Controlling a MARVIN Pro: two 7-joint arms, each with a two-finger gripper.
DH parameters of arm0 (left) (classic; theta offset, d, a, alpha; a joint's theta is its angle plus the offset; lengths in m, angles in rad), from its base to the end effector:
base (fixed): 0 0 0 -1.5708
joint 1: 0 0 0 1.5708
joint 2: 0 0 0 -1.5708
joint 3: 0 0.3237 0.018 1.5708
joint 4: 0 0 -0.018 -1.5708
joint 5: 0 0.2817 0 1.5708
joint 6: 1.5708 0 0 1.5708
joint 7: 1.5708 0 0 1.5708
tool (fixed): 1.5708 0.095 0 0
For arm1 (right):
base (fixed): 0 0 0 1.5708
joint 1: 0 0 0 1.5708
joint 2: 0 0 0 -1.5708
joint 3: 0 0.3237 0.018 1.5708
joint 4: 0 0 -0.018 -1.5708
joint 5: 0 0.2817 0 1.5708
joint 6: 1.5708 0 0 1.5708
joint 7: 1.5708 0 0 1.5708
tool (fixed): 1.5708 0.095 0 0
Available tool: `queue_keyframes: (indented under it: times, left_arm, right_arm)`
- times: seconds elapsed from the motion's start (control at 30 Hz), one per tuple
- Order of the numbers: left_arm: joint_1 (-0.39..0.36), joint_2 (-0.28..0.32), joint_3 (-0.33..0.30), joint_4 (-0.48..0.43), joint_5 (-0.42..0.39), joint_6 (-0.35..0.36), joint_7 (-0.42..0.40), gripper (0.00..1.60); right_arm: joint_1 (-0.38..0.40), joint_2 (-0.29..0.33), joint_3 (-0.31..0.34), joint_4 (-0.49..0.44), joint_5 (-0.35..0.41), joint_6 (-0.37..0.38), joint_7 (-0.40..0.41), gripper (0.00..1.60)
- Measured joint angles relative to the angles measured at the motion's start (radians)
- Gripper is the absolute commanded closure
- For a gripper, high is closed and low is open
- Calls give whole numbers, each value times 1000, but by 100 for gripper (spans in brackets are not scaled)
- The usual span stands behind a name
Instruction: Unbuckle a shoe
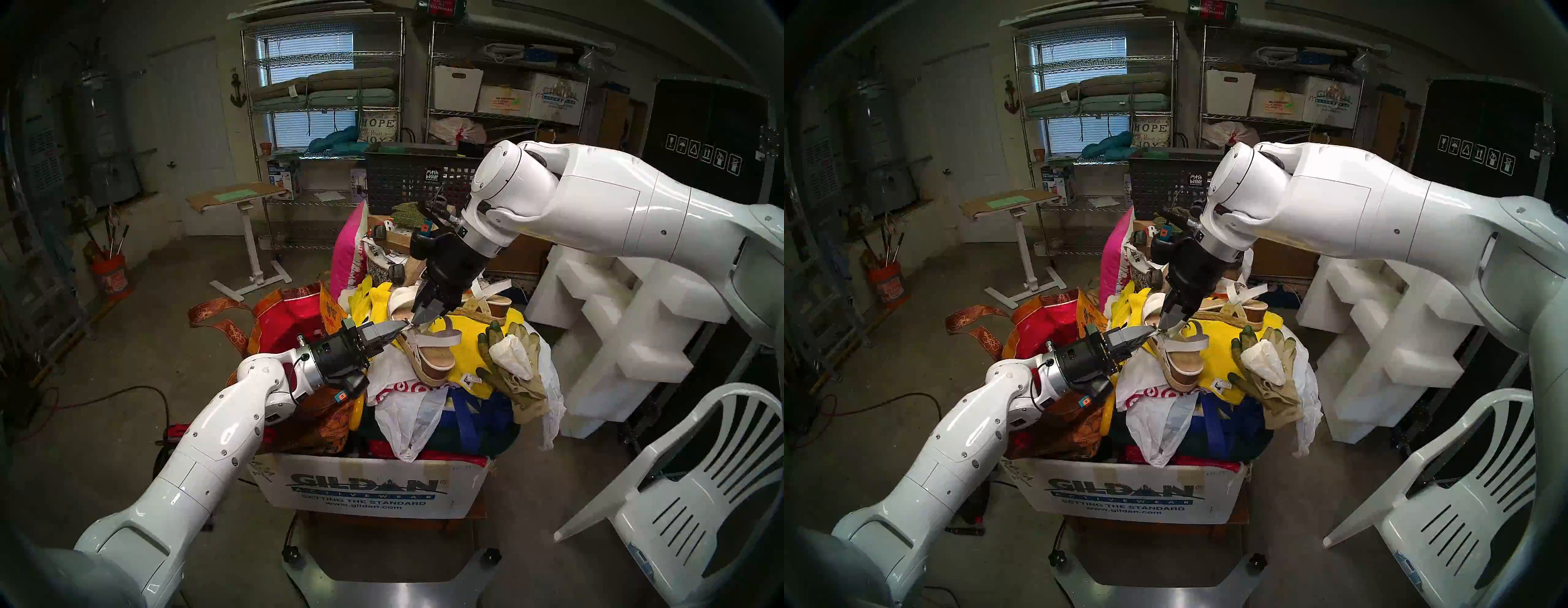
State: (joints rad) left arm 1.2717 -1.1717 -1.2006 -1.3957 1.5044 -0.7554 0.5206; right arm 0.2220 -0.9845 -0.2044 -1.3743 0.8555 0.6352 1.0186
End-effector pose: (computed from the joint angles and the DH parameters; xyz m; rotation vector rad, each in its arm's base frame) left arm 0.4183 -0.0295 -0.2825 -0.1328 1.6770 -1.9536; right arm 0.4971 0.0621 -0.0338 -2.0039 -1.9574 -0.5787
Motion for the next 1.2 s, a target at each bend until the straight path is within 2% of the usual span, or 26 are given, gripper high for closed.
queue_keyframes:
  times: [0.03,0.07,0.63,0.73,0.87,0.93,0.97,1.0,1.03,1.07,1.2]
  left_arm:
    - [0,-1,1,3,2,0,2,160]
    - [-1,-1,2,7,5,1,6,160]
    - [-10,-8,4,24,24,4,41,160]
    - [-10,-8,3,23,23,4,41,160]
    - [-10,-8,3,22,23,4,41,160]
    - [-10,-8,3,21,23,4,41,160]
    - [-10,-8,3,22,23,4,41,160]
    - [-10,-8,3,22,24,4,42,160]
    - [-10,-8,3,22,24,4,42,160]
    - [-10,-8,3,24,24,4,43,160]
    - [-12,-9,4,28,28,4,47,160]
  right_arm:
    - [0,-1,0,0,0,0,1,51]
    - [-1,-2,-1,0,0,0,3,29]
    - [-16,-12,-9,13,-1,-1,-14,36]
    - [-18,-16,-12,25,-1,-5,-14,45]
    - [-20,-22,-17,41,-2,-10,-4,50]
    - [-20,-24,-19,47,-2,-13,3,63]
    - [-20,-26,-21,51,-3,-15,7,62]
    - [-21,-27,-21,53,-3,-16,10,77]
    - [-22,-28,-22,56,-3,-18,13,77]
    - [-23,-29,-23,59,-4,-20,16,85]
    - [-25,-33,-24,69,-5,-28,24,89]
